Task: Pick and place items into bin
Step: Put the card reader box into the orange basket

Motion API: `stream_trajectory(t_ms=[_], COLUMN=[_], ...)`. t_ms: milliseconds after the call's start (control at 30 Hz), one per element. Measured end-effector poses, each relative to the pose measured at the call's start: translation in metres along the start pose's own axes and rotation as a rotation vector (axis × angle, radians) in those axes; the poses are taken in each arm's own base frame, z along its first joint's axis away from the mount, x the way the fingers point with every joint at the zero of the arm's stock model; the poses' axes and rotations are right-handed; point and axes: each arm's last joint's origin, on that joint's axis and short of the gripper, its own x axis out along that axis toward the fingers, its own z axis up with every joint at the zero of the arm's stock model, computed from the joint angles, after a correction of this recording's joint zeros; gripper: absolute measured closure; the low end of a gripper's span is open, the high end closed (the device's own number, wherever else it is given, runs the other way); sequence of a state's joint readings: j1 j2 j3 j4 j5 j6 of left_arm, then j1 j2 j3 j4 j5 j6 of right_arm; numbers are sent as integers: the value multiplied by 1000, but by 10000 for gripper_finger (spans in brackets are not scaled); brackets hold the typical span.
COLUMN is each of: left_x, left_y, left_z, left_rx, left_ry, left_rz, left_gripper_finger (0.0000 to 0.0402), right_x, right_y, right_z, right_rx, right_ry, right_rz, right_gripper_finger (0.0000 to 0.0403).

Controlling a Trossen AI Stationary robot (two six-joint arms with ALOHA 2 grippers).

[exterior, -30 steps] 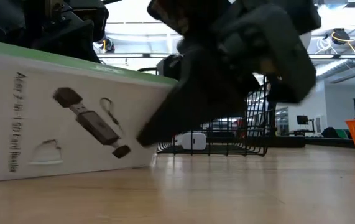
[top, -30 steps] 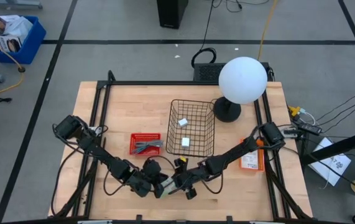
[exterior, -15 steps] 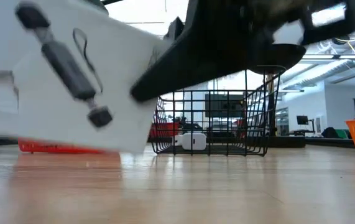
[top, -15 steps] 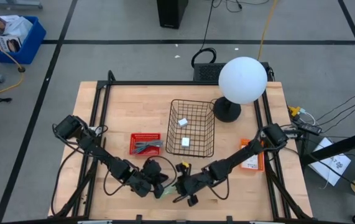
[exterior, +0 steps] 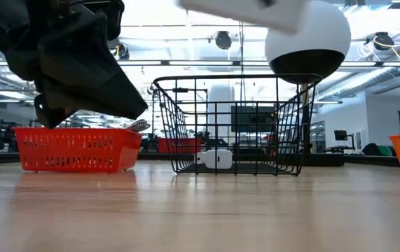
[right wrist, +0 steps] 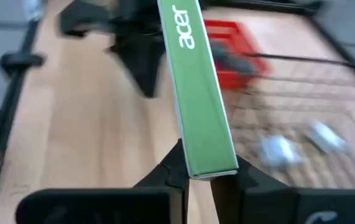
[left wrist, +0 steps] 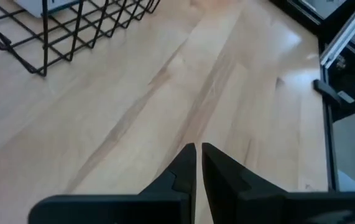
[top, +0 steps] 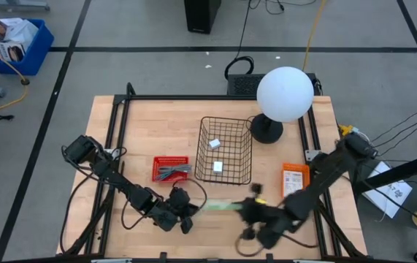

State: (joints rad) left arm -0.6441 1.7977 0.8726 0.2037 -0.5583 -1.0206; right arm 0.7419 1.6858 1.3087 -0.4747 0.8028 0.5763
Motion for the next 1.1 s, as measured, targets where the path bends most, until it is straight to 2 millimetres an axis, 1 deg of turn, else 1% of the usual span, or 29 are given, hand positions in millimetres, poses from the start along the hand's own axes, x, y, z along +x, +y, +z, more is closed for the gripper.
stream_trajectory(t_ms=[67,133,267,367,433,467,533,600,700,767,900,1000,1100], left_x=[1,1,2,1,1,1,2,2,2,2,2,2,3], left_y=[1,1,1,1,1,1,1,1,1,0,0,0,0], left_z=[1,2,3,2,2,3,3,3,3,4,4,6,7], left_rx=[1,6,41,71,80,87,103,116,134,132,128,122,120], left_ry=[-1,-4,-9,-8,-8,-9,-9,-10,-13,-16,-28,-49,-57], left_rz=[4,4,1,-1,-1,-1,0,1,-1,-3,3,2,6], left_gripper_finger=[371,371,371,371,371,371,371,371,371,371,371,371,371], right_x=[-23,-41,-66,-79,-87,-88,-88,-90,-89,-90,-90,-92,-94], right_y=[-11,-23,-50,-67,-74,-75,-76,-76,-78,-80,-84,-87,-86], right_z=[-4,-10,-26,-40,-46,-49,-53,-59,-73,-81,-93,-92,-85], right_rx=[70,142,283,389,447,473,500,500,497,485,457,456,458], right_ry=[5,35,122,315,447,501,556,628,770,824,851,846,821], right_rz=[-68,-120,-262,-401,-498,-511,-499,-522,-553,-579,-606,-598,-551], right_gripper_finger=[370,371,372,372,372,372,372,372,372,372,369,371,372])
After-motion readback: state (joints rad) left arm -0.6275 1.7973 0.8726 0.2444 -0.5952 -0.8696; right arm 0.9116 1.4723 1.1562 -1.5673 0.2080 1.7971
